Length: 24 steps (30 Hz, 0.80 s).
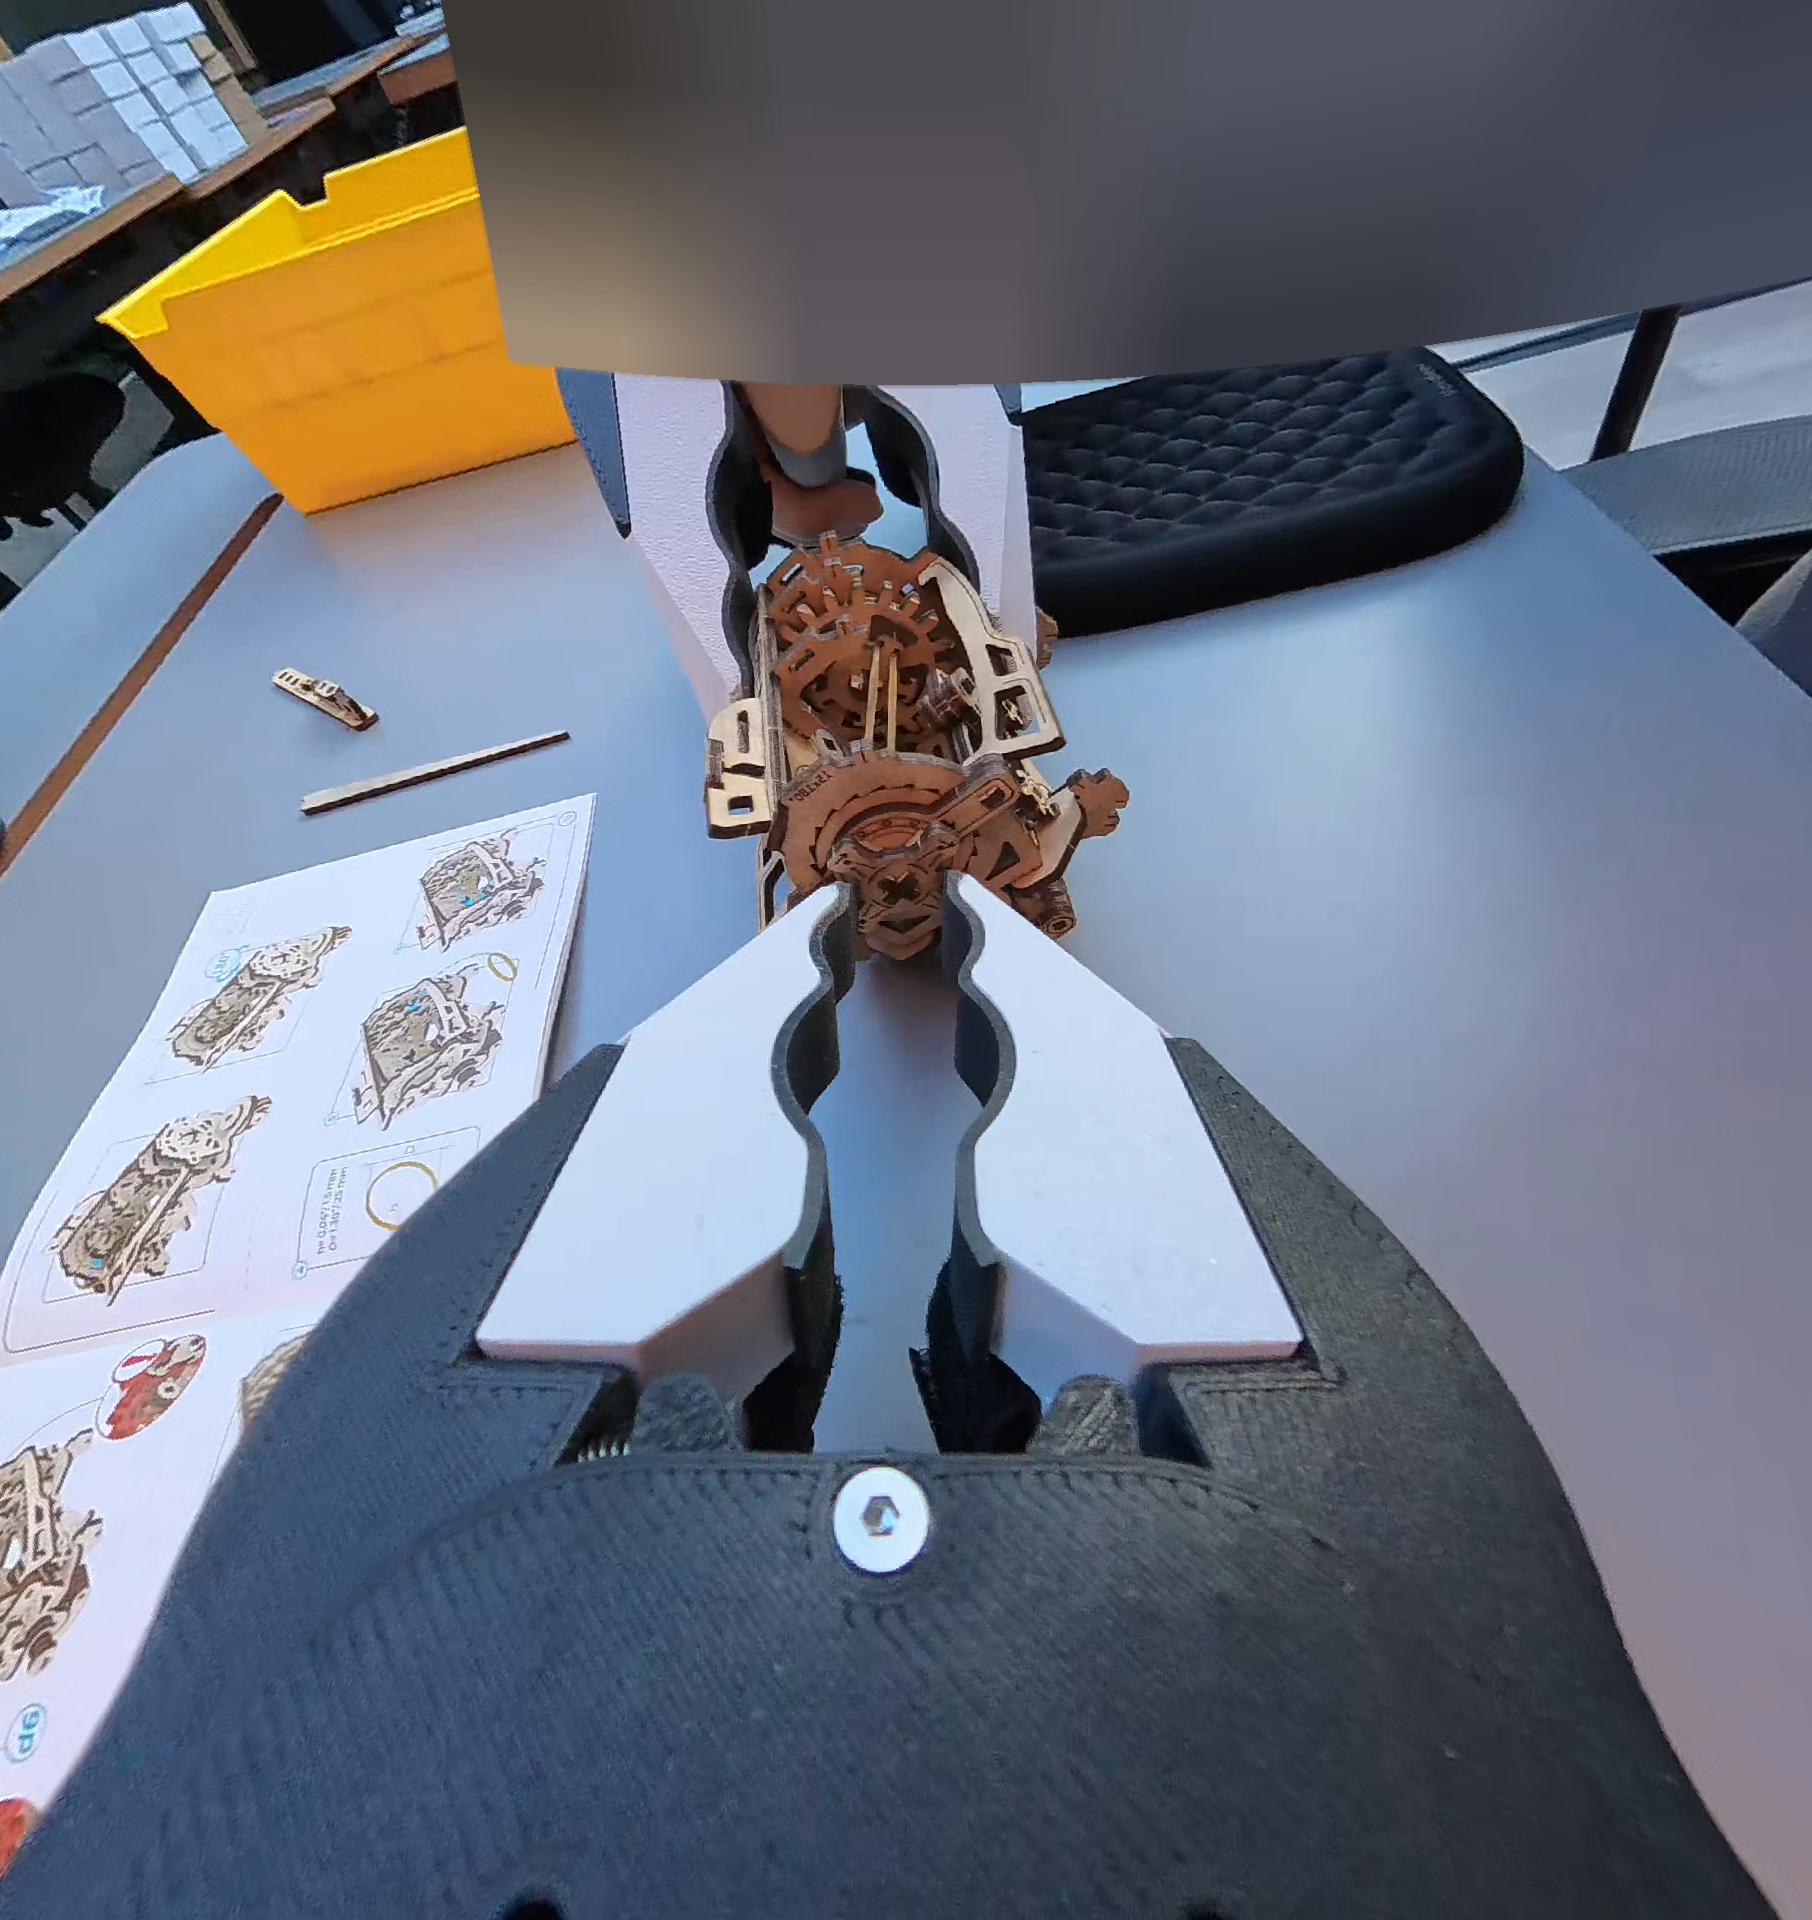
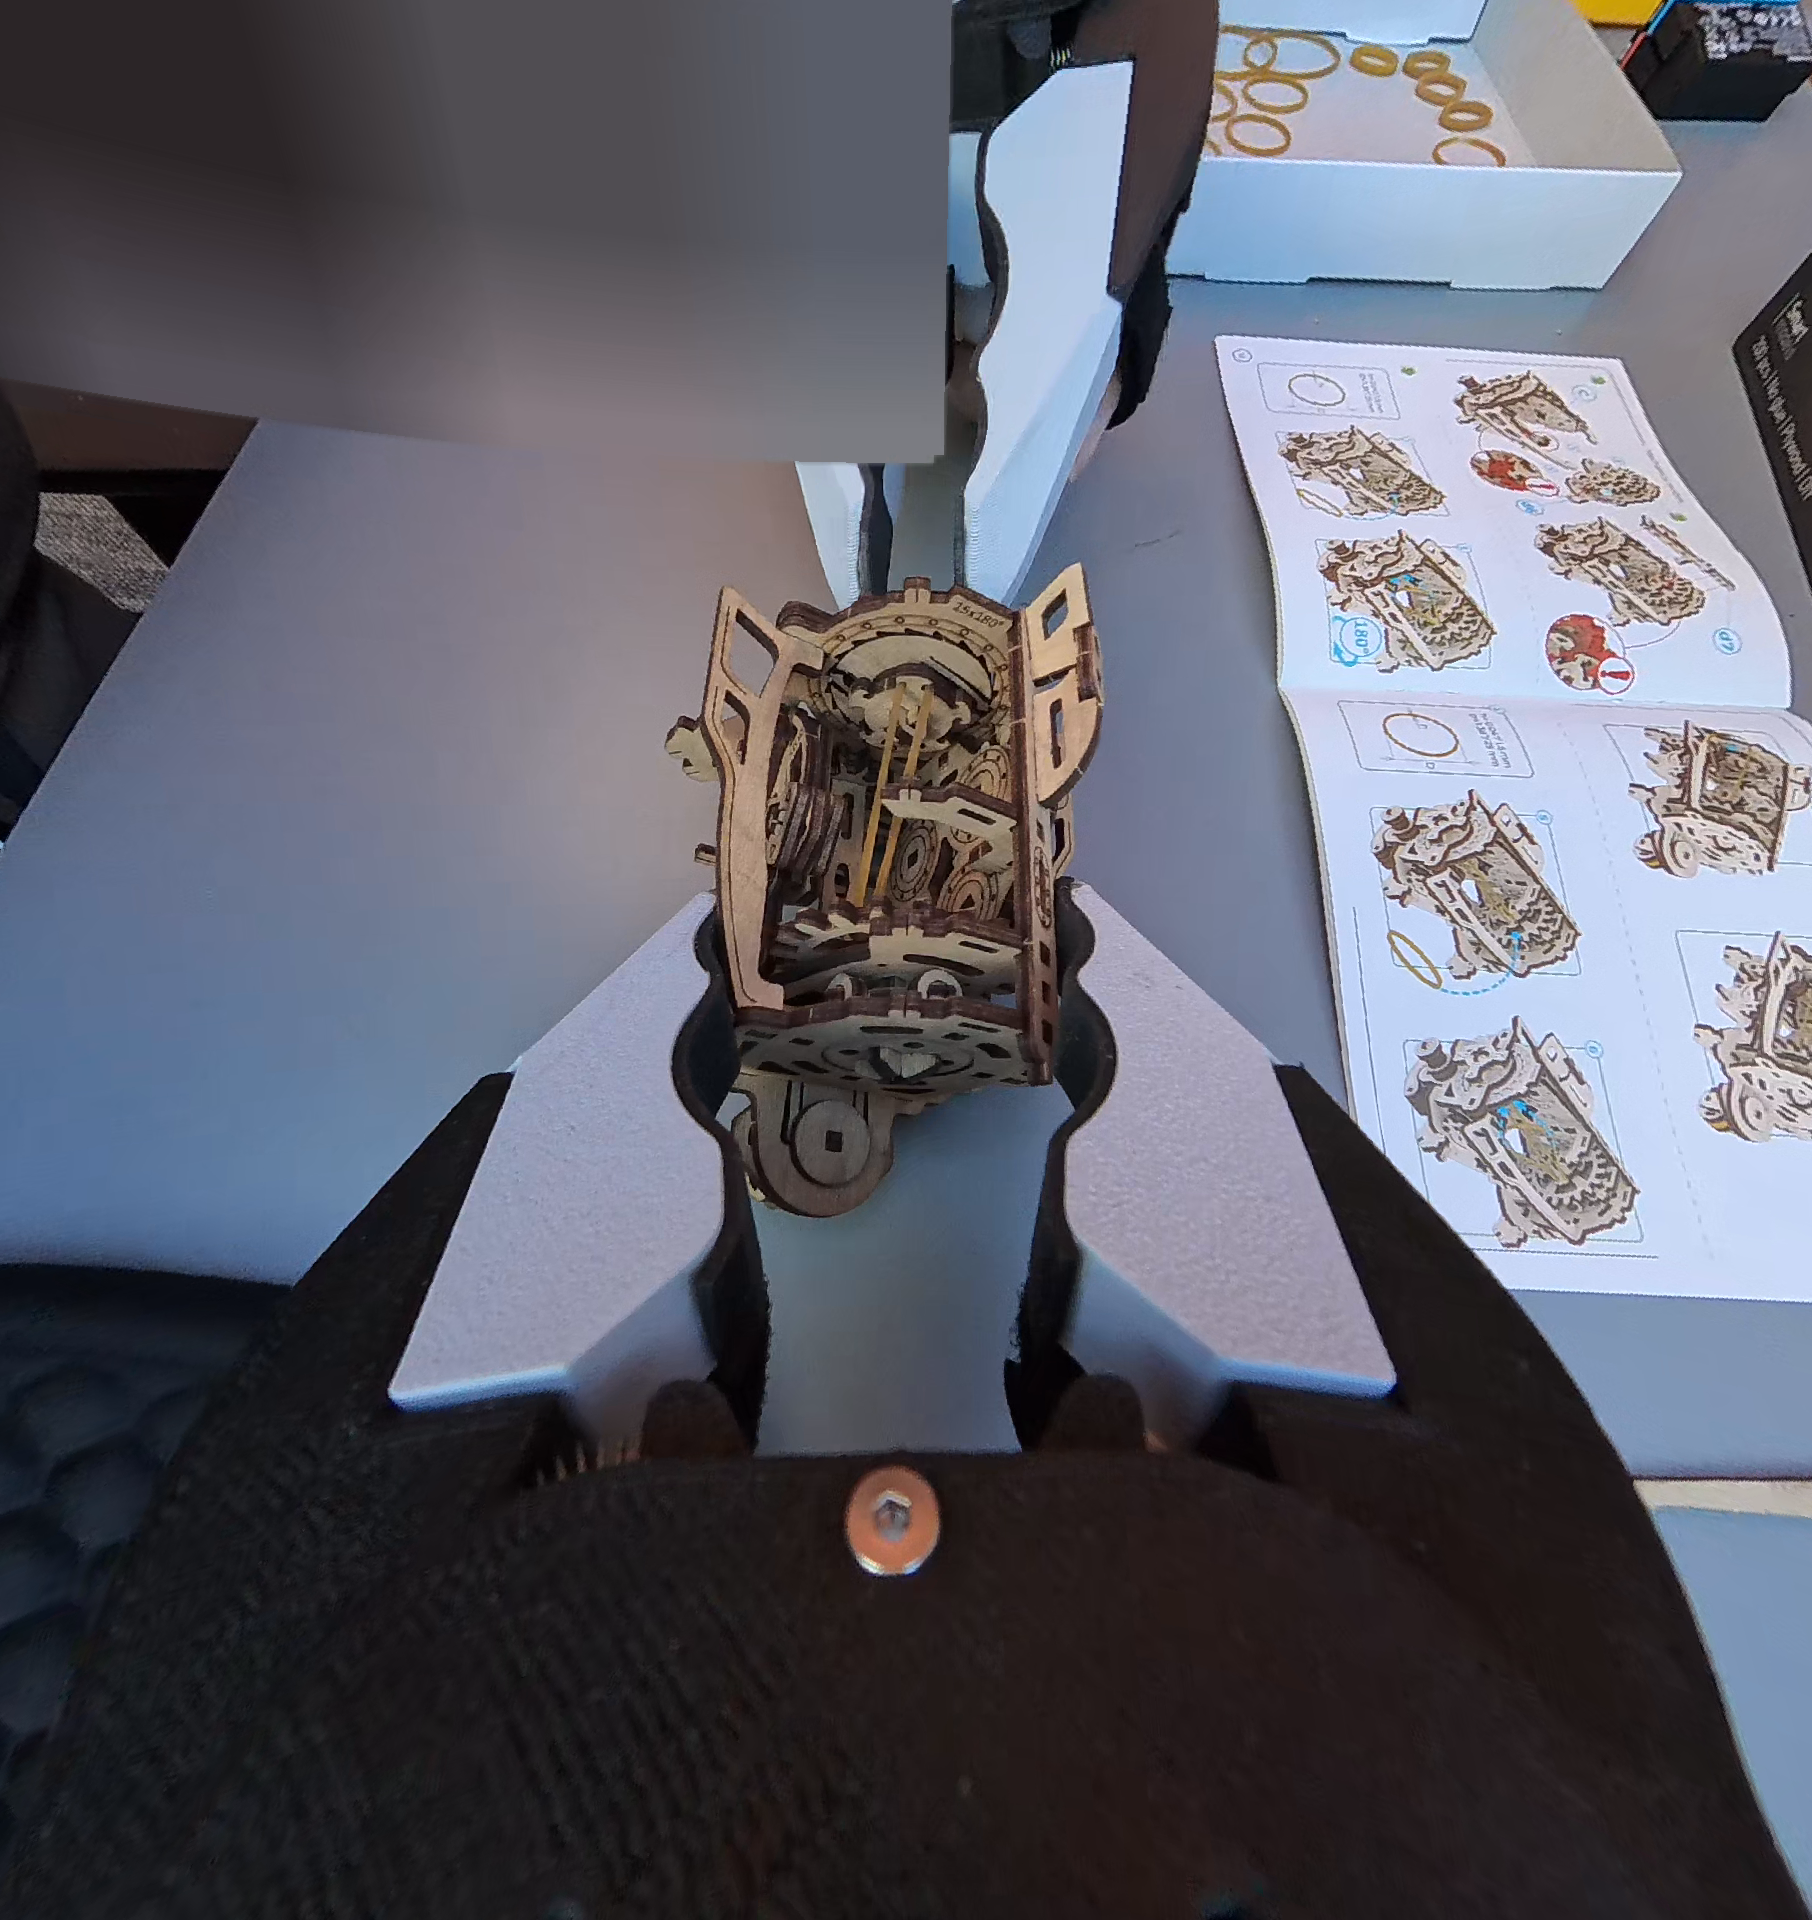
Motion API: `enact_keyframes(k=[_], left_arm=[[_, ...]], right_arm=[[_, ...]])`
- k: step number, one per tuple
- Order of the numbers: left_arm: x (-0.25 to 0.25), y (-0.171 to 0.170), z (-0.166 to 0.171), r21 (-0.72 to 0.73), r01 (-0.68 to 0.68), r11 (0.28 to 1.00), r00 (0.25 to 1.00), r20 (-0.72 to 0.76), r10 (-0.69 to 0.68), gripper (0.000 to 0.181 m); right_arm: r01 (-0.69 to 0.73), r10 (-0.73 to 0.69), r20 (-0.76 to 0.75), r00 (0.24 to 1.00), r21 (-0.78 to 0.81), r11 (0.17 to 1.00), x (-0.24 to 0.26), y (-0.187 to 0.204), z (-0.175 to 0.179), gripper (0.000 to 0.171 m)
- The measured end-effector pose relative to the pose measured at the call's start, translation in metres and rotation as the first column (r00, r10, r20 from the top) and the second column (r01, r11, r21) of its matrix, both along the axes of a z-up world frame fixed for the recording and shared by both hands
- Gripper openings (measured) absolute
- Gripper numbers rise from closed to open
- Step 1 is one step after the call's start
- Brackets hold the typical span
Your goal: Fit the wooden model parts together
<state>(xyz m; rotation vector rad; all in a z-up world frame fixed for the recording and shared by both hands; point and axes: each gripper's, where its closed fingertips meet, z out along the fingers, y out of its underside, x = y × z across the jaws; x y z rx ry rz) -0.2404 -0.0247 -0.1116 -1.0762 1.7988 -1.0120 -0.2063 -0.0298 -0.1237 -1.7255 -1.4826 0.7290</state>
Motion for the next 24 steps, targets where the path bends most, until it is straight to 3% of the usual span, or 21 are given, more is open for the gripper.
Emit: enact_keyframes(k=[4, 11, 24], left_arm=[[0.0011, -0.002, -0.0016, 0.024, 0.003, 1.0, 1.0, -0.001, -0.003, 0.021], [0.0031, -0.0006, -0.0005, 0.062, 0.001, 0.998, 1.0, 0.015, -0.002, 0.013], [0.0029, -0.0005, -0.0005, 0.275, -0.01, 0.961, 0.998, 0.056, -0.006, 0.014]], right_arm=[[0.003, -0.003, -0.002, 1.0, -0.003, 1.0, 0.0006, 0.0001, 0.0, 0.059], [0.004, -0.004, -0.002, 1.0, -0.005, 1.0, 0.0006, 0.0003, 0.0, 0.059], [-0.002, 0.001, -0.023, 1.0, -0.036, 0.999, 0.0005, 0.0015, 0.0003, 0.059]])
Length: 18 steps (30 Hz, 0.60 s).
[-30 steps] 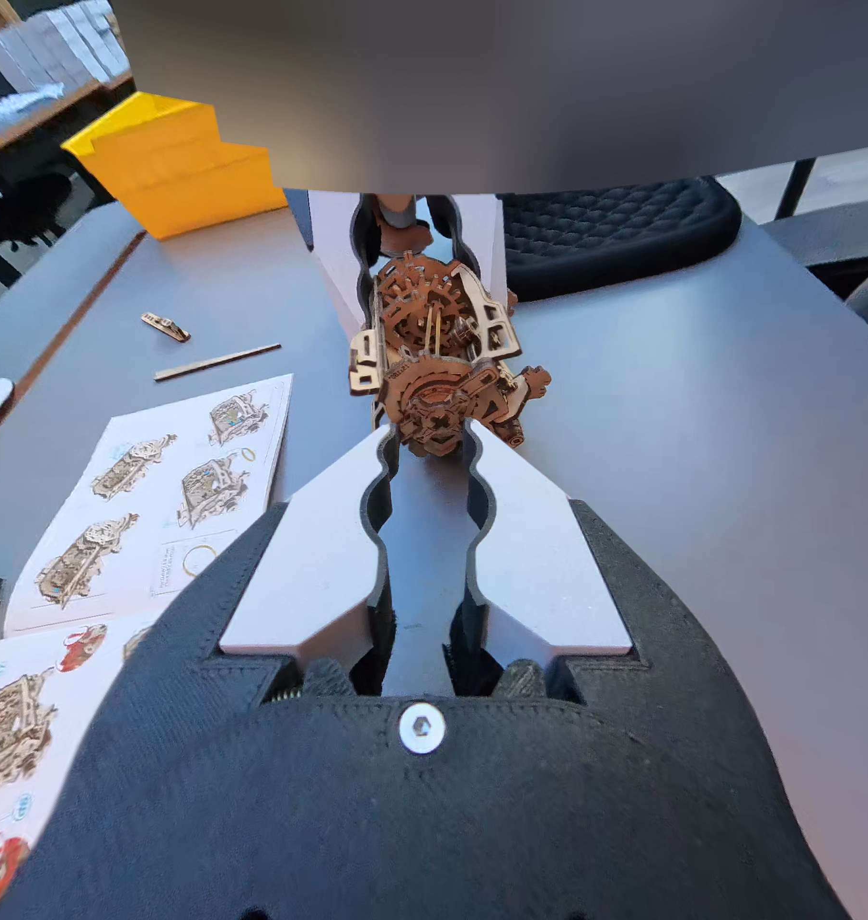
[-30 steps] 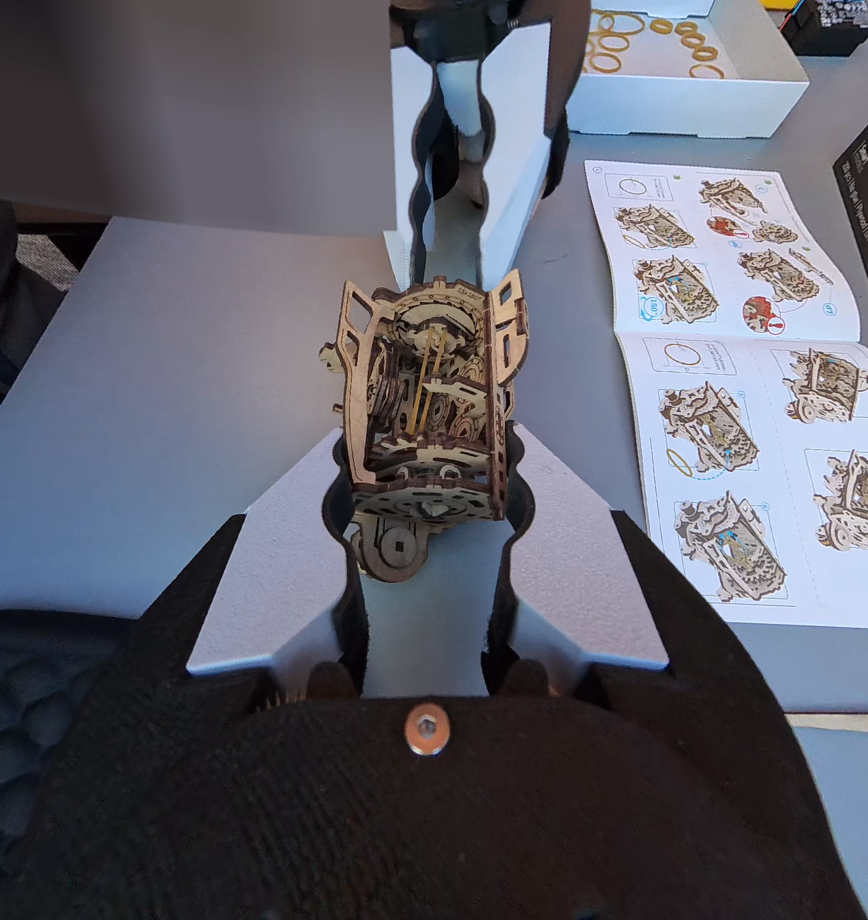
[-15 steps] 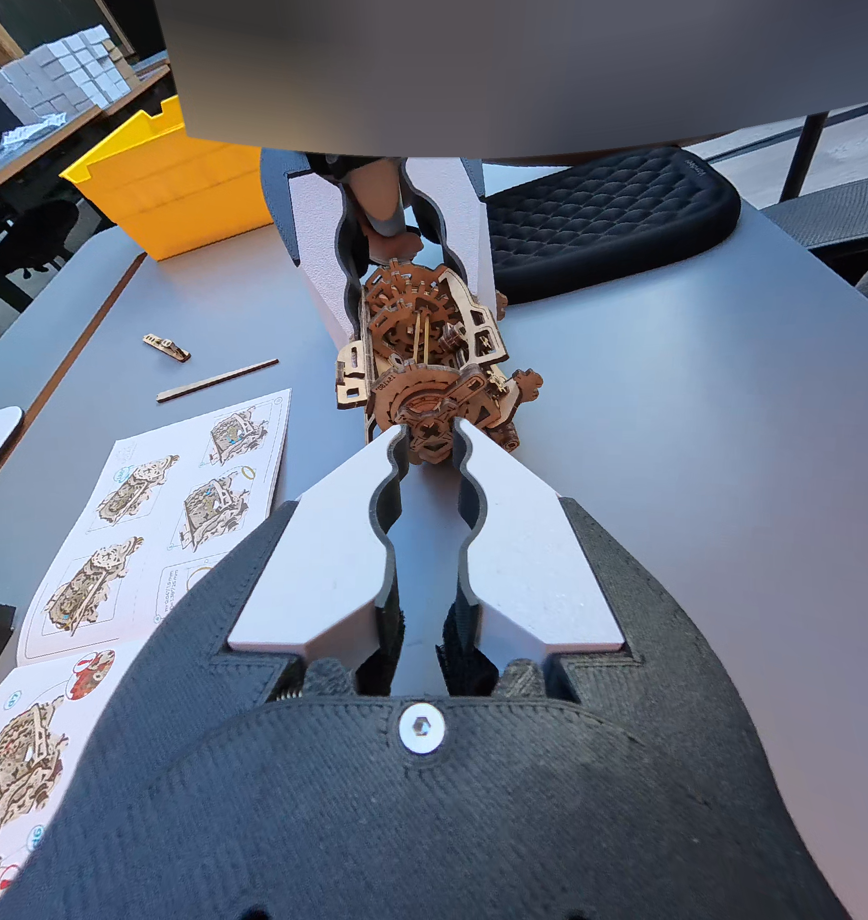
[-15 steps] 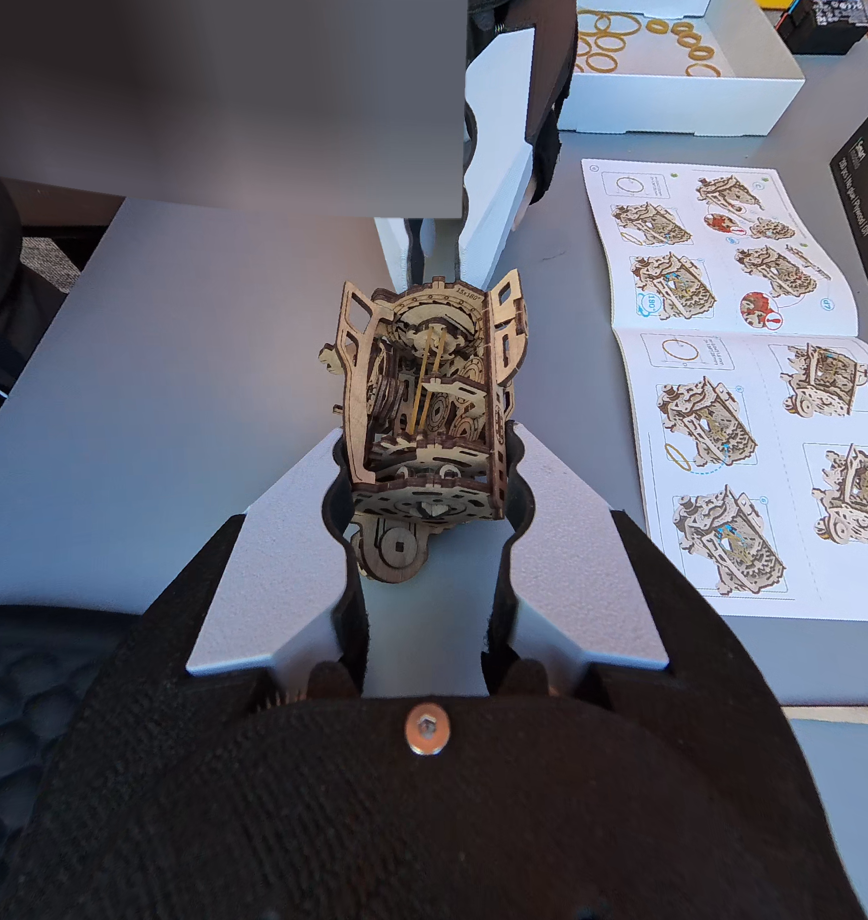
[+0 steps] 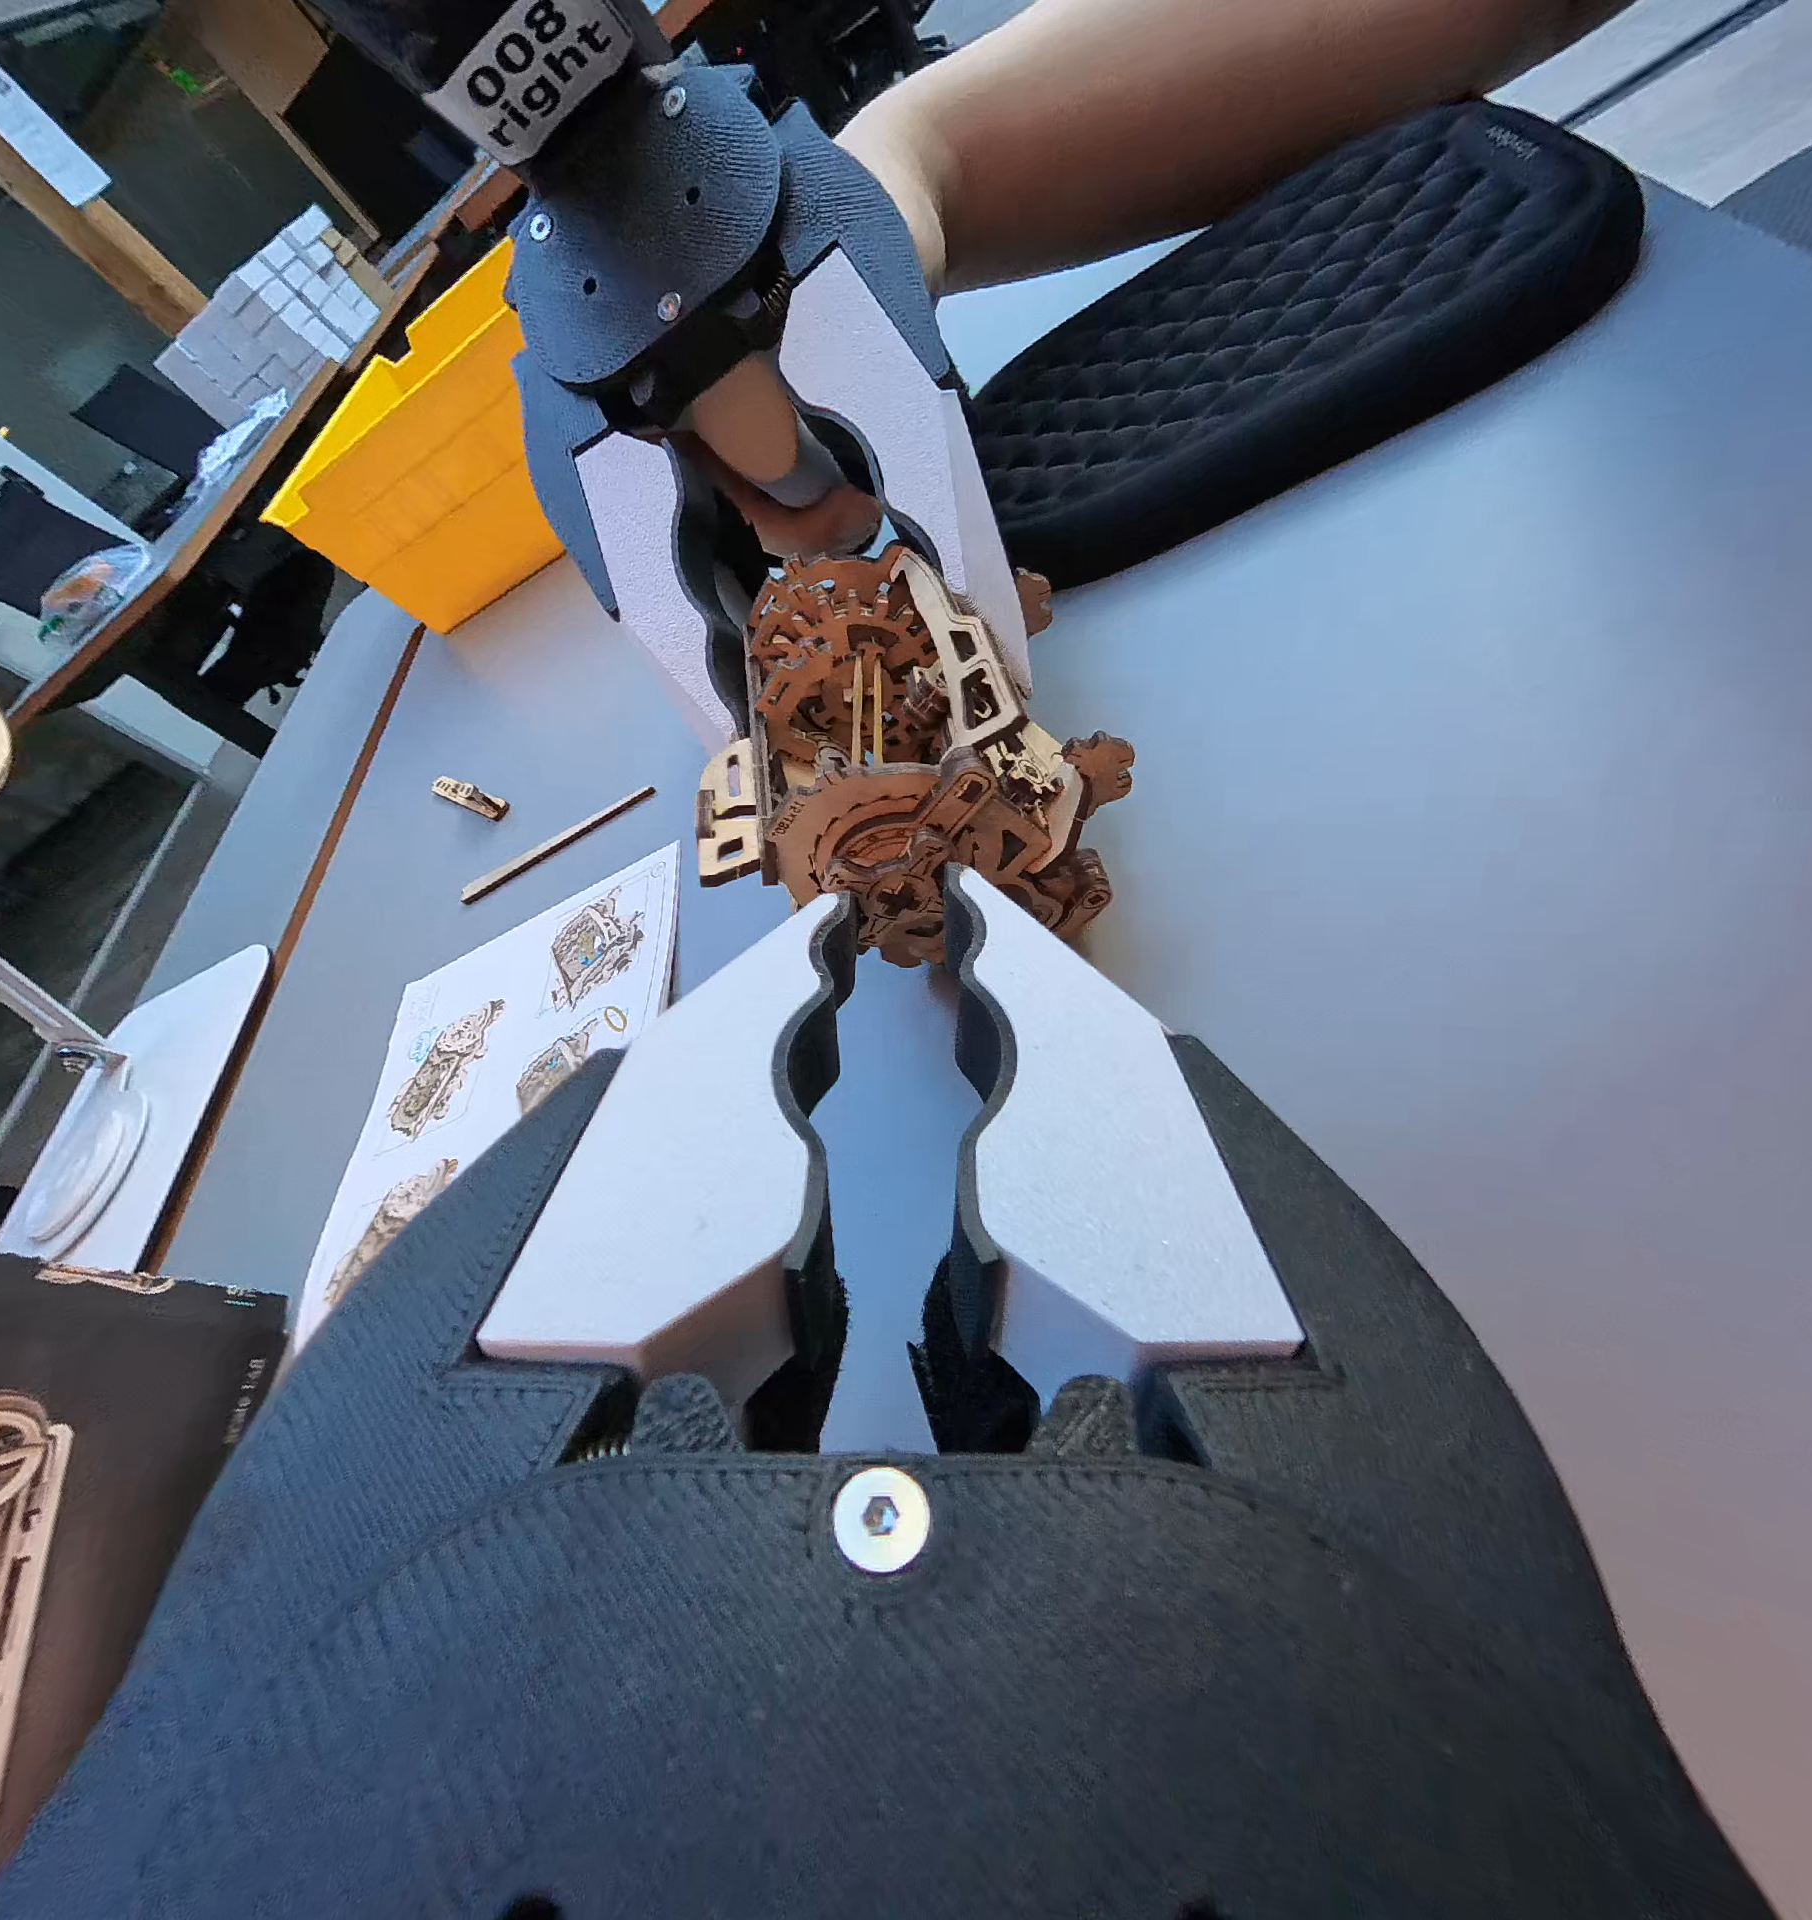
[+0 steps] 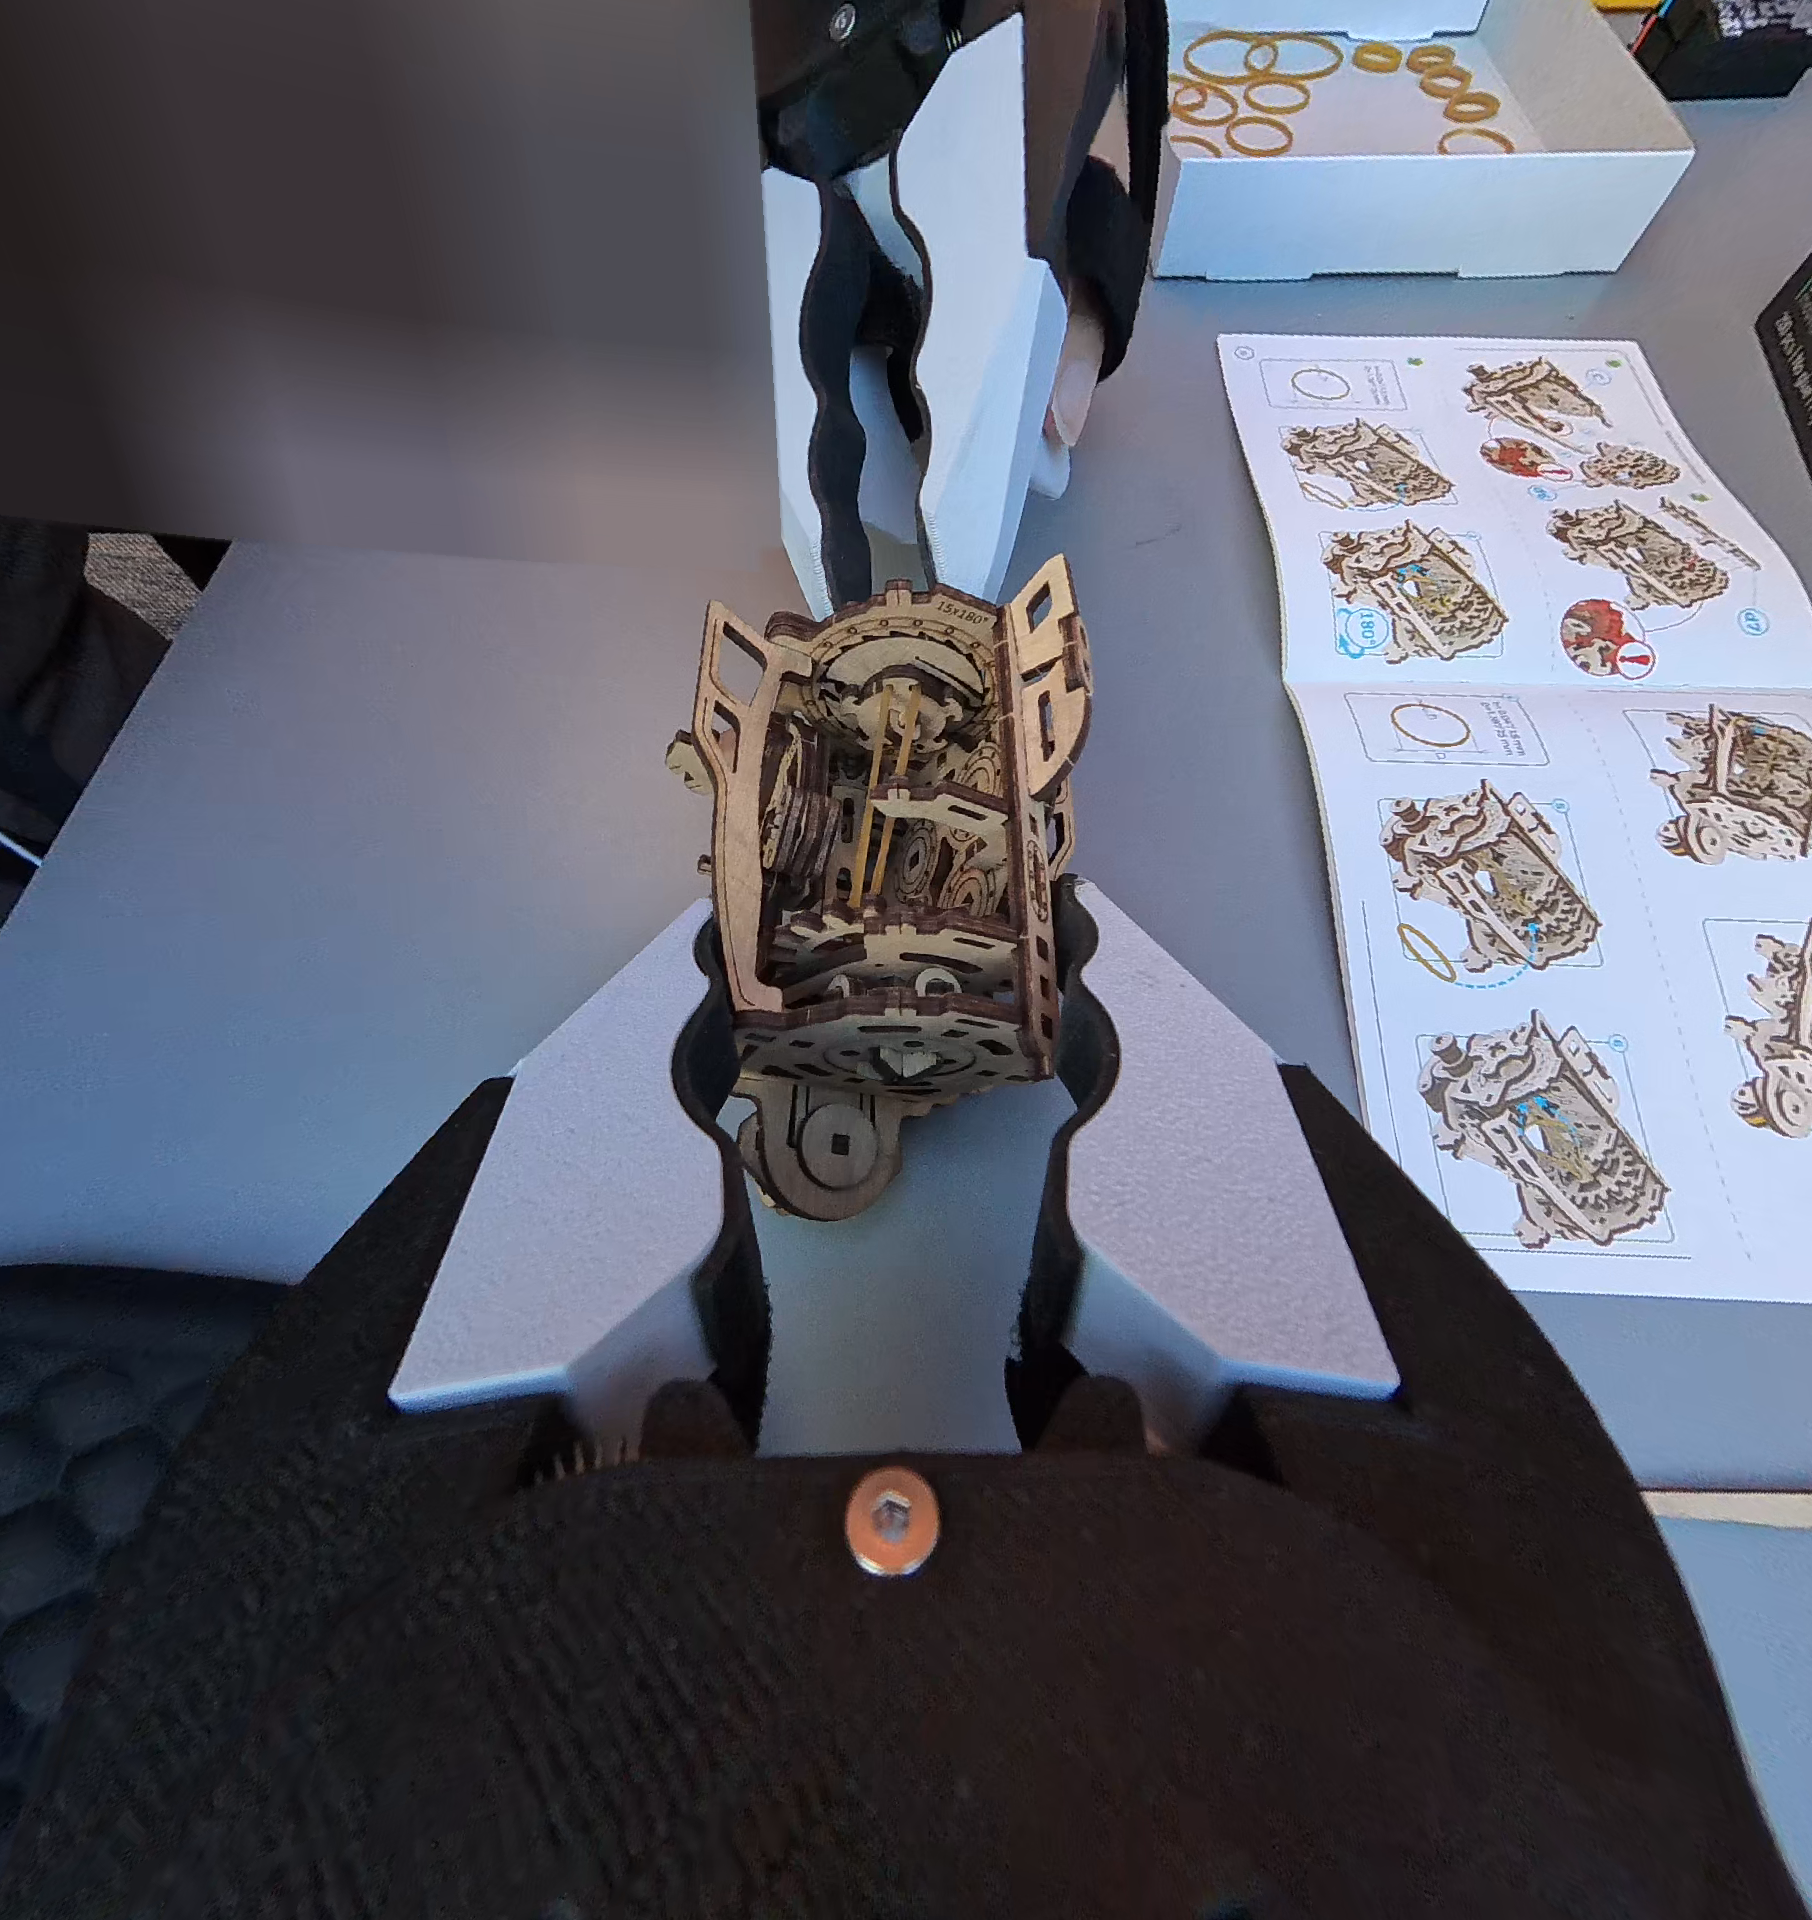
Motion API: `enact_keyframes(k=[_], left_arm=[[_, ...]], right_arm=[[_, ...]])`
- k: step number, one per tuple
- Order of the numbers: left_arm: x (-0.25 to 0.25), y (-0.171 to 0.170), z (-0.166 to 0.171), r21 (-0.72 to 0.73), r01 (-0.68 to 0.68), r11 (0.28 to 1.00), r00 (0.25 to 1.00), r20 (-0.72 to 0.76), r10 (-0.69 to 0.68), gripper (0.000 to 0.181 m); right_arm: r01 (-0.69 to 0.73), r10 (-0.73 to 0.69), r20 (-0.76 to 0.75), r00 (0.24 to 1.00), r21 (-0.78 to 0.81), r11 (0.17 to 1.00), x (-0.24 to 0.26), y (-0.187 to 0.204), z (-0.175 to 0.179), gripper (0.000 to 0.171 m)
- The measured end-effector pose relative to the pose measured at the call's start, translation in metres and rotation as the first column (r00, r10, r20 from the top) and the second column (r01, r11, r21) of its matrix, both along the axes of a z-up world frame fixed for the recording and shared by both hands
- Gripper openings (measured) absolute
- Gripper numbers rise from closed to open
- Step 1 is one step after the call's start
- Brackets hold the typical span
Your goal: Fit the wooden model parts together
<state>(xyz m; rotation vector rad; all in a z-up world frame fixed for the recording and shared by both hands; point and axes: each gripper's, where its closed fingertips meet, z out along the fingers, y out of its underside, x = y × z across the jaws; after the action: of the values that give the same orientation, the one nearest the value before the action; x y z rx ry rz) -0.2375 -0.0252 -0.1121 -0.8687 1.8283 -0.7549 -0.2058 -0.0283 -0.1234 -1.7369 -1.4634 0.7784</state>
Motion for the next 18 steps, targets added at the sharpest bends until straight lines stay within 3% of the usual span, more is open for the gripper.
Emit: enact_keyframes(k=[4, 9, 13, 18], left_arm=[[0.0004, 0.0027, -0.0005, 0.172, -0.009, 0.985, 0.999, 0.033, 0.004, 0.013], [0.0004, 0.0012, -0.0003, 0.228, -0.01, 0.974, 0.999, 0.053, -0.002, 0.014], [0.0005, 0.0033, -0.0009, 0.422, -0.031, 0.906, 0.997, 0.082, -0.004, 0.014], [0.0009, 0.0021, -0.0009, 0.455, -0.04, 0.889, 0.996, 0.093, -0.003, 0.014]], right_arm=[[0.002, -0.002, -0.016, 1.0, -0.026, 1.0, -0.0001, 0.0011, 0.0005, 0.059], [-0.005, 0.005, -0.006, 1.0, -0.003, 1.0, 0.0001, 0.0001, 0.0001, 0.059], [0.0, 0.0, -0.021, 1.0, -0.027, 1.0, -0.0003, 0.0009, 0.0003, 0.06], [-0.004, 0.004, -0.011, 1.0, -0.006, 1.0, 0.0001, 0.0, -0.0001, 0.06]])
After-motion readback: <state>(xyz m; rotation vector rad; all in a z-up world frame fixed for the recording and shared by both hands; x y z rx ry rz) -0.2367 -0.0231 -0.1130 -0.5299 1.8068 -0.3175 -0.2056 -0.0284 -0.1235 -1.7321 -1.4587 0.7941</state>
